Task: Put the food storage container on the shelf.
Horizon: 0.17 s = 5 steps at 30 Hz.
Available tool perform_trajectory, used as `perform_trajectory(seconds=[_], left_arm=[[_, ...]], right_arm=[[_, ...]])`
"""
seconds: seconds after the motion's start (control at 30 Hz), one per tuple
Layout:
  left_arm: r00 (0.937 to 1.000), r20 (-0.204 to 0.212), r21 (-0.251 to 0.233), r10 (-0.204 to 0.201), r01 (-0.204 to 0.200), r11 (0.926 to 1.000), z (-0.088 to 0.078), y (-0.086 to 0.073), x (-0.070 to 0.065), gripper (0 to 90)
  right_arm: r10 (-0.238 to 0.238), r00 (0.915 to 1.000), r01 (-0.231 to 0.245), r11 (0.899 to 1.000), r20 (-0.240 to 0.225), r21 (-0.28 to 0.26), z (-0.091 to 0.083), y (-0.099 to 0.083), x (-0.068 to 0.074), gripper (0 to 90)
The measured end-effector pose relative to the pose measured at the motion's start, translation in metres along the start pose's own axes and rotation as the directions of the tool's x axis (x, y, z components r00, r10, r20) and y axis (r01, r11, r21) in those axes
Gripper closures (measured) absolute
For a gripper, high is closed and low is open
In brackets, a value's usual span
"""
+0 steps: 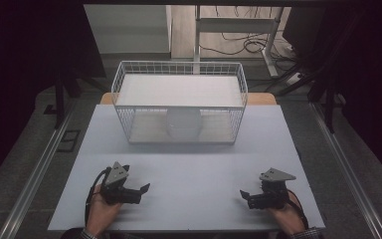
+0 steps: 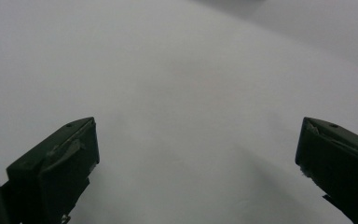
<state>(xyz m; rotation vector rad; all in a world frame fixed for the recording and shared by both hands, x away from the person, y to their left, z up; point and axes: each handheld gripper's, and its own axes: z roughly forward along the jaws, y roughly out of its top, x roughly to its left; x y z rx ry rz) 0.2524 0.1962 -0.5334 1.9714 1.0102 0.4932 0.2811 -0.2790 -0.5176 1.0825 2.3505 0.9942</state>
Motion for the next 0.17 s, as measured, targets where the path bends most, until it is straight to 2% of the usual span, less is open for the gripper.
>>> perform_trajectory(seconds=[0.17], left_arm=[[1.0000, 0.002, 0.003, 0.003, -0.003, 1.0000, 0.0008, 0.0003, -0.0003, 0.7]], right_arm=[[-0.020, 0.9998, 0.020, 0.999, -0.003, 0.035, 0.0042, -0.0013, 0.0027, 0.0]])
